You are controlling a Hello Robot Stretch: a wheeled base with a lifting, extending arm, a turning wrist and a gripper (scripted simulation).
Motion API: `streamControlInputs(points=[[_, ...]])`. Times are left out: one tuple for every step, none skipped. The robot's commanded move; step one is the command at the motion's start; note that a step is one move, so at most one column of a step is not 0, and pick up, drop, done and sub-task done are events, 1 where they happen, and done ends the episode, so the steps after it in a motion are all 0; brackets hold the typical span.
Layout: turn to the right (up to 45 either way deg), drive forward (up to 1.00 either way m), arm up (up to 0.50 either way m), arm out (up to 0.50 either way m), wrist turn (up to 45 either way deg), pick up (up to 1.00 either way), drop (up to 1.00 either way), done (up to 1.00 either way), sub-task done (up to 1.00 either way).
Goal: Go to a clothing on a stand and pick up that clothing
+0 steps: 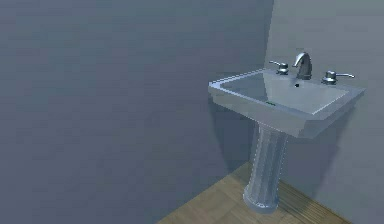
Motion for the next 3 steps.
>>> streamControlInputs(points=[[0.0, 0.00, 0.00, 0.00, 45.0, 0.00, 0.00, 0.00, 0.00], [0.0, 0.00, 0.00, 0.00, 36.0, 0.00, 0.00, 0.00, 0.00], [0.0, 0.00, -0.30, 0.00, 0.0, 0.00, 0.00, 0.00, 0.00]])
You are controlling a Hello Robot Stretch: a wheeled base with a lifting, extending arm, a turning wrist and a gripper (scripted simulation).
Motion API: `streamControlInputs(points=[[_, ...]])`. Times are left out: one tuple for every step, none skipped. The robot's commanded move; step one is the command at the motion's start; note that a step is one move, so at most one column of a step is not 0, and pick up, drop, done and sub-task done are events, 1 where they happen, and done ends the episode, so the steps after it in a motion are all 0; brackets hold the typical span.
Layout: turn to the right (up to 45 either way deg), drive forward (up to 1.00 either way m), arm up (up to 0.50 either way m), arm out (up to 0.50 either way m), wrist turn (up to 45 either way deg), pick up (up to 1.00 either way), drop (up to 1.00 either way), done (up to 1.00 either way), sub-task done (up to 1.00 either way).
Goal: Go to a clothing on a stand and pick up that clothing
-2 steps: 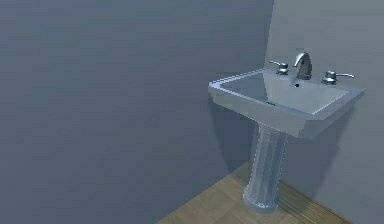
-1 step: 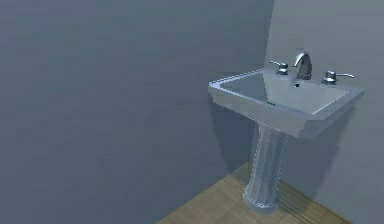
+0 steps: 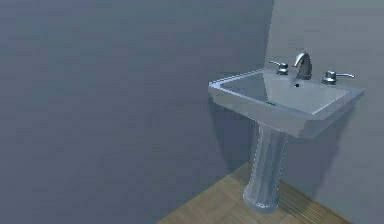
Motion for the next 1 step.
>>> streamControlInputs(points=[[0.0, 0.00, 0.00, 0.00, 0.0, 1.00, 0.00, 0.00, 0.00]])
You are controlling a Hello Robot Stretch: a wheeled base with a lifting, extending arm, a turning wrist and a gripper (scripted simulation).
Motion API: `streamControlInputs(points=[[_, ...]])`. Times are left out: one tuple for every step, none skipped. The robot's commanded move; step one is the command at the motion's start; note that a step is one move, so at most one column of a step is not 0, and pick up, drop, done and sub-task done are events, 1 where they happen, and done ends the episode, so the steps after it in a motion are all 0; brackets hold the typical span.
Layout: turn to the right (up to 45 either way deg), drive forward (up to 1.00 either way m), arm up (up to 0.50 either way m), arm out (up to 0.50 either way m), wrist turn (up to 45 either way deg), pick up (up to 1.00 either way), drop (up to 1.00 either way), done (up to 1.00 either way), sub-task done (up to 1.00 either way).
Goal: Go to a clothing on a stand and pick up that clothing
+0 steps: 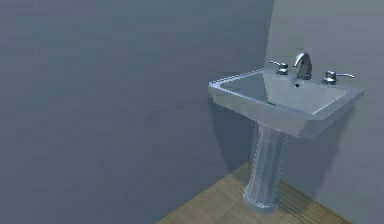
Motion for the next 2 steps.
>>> streamControlInputs(points=[[0.0, 0.00, 0.10, 0.00, 0.0, 0.00, 0.00, 0.00, 0.00], [0.0, 0.00, 0.00, 0.00, 0.0, 0.00, 0.00, 1.00, 0.00]])
